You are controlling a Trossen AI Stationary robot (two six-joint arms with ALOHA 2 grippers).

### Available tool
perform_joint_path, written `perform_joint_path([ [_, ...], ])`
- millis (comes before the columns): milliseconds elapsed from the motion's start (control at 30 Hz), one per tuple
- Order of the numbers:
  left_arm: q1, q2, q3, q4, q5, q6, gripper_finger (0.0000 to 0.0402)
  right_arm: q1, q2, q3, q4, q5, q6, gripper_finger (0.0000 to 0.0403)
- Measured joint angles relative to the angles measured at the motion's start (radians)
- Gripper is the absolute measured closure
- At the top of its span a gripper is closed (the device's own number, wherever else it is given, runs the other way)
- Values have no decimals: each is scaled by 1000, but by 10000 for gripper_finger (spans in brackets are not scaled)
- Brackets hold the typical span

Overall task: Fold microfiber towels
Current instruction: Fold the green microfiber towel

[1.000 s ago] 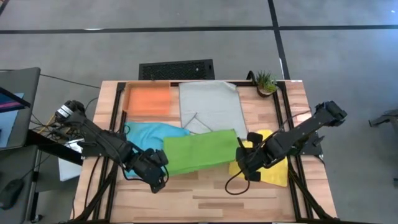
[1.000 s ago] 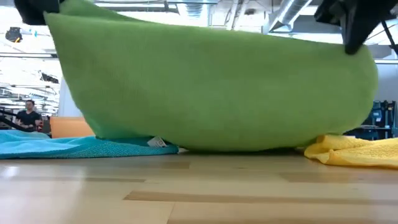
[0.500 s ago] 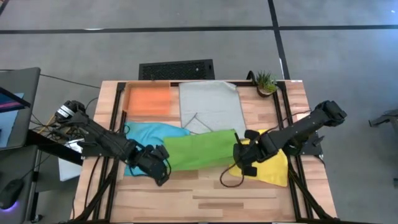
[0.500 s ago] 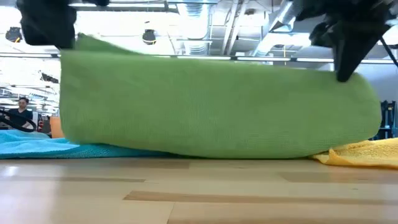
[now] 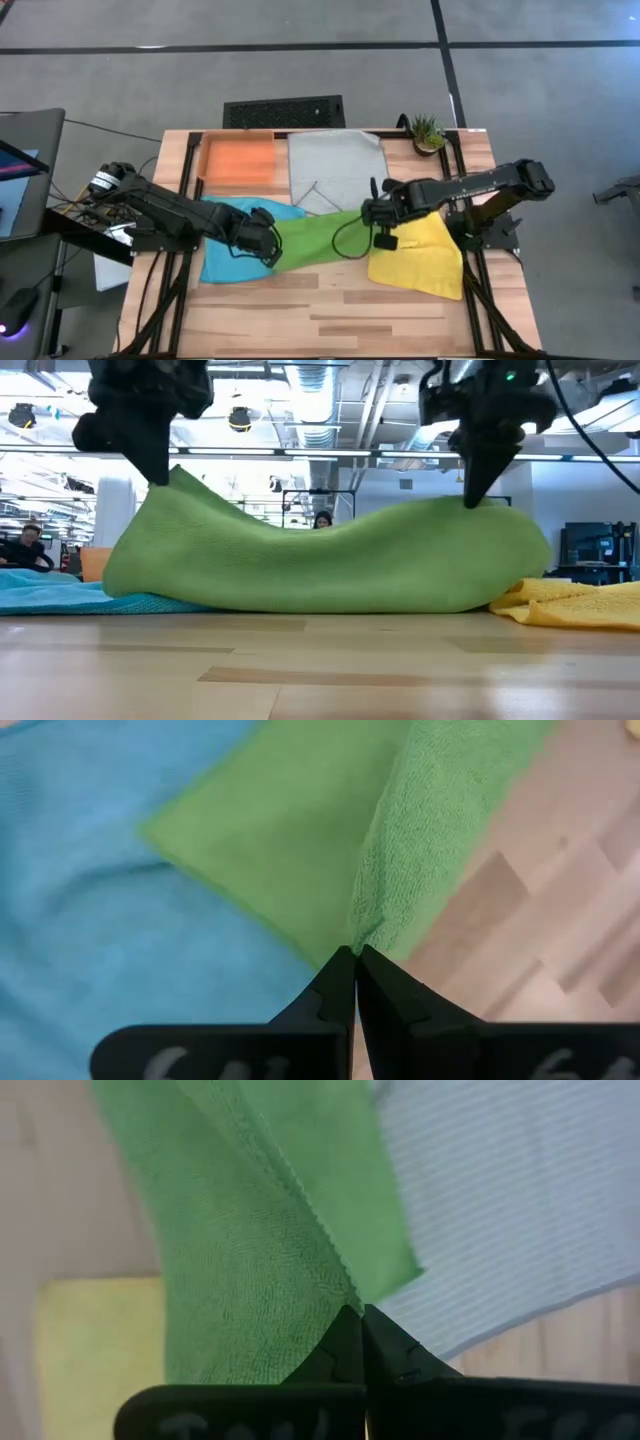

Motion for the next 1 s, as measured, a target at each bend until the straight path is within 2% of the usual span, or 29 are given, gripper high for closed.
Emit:
perform_joint_path([
  [200, 47, 0, 0, -111, 5, -22, 401, -81, 0, 0, 8, -3, -75, 399],
  [433, 90, 0, 0, -97, 8, 50, 401, -129, 0, 0, 21, -16, -118, 395],
  [533, 107, 0, 0, -102, 6, 52, 401, -148, 0, 0, 21, -55, -118, 387],
  [733, 124, 0, 0, -102, -23, 73, 399, -168, 0, 0, 23, -58, -119, 368],
  [867, 124, 0, 0, -102, -36, 73, 374, -177, 0, 0, 24, -57, -120, 352],
  [1000, 124, 0, 0, -103, -58, 73, 330, -182, 0, 0, 24, -56, -127, 326],
])
